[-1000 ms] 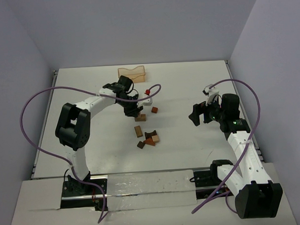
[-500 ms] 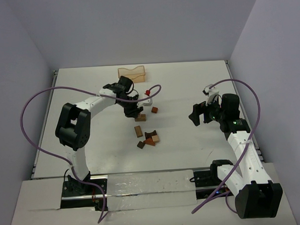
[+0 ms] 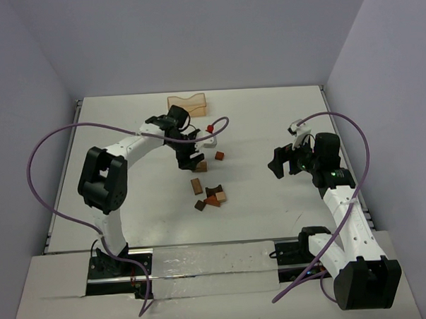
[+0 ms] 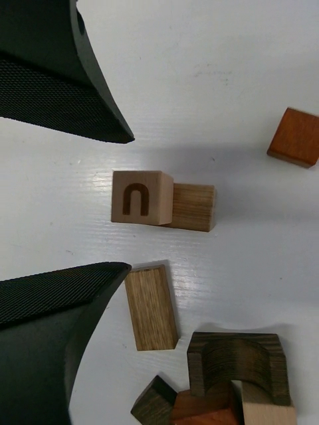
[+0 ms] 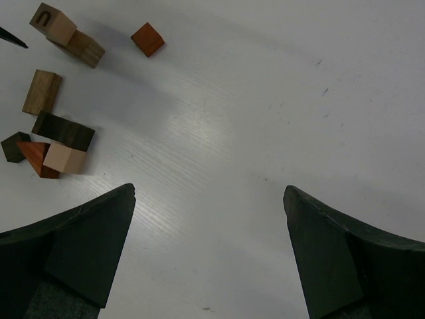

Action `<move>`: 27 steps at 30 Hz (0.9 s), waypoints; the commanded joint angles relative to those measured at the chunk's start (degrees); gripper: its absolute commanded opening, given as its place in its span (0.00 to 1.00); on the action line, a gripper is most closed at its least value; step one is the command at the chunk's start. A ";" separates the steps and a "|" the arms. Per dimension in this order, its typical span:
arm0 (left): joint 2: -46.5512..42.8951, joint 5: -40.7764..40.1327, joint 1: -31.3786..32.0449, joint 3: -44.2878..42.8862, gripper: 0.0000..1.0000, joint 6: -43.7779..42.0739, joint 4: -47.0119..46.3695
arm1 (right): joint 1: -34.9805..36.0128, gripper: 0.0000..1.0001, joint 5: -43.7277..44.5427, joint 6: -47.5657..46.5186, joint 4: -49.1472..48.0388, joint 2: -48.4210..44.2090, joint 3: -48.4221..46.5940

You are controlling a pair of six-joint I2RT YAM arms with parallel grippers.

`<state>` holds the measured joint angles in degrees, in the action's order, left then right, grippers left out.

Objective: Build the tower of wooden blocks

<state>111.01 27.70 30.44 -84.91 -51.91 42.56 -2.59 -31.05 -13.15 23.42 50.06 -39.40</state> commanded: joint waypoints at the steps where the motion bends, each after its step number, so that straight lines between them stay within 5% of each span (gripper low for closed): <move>1: -8.22 6.70 -2.31 -5.95 0.78 2.84 2.17 | 1.26 1.00 -1.29 -1.00 -0.66 -0.66 -2.44; 8: -24.21 15.26 -10.72 2.19 0.77 9.93 -0.60 | 16.34 0.95 0.09 -7.95 0.02 0.17 -3.30; 12: -30.39 16.40 -11.75 8.30 0.76 10.69 0.80 | 20.88 0.83 -9.48 -12.32 1.28 4.85 -5.27; 17: -35.06 18.14 -12.68 14.15 0.74 13.30 0.50 | 28.50 0.54 -12.05 -19.47 -1.01 11.31 -5.08; 27: -39.13 20.29 -13.76 18.57 0.72 18.30 -2.11 | 40.12 0.42 -8.82 -30.82 0.06 21.45 -9.86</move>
<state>74.44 44.41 17.14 -65.95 -35.59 42.27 34.94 -40.11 -38.09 23.76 68.87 -45.02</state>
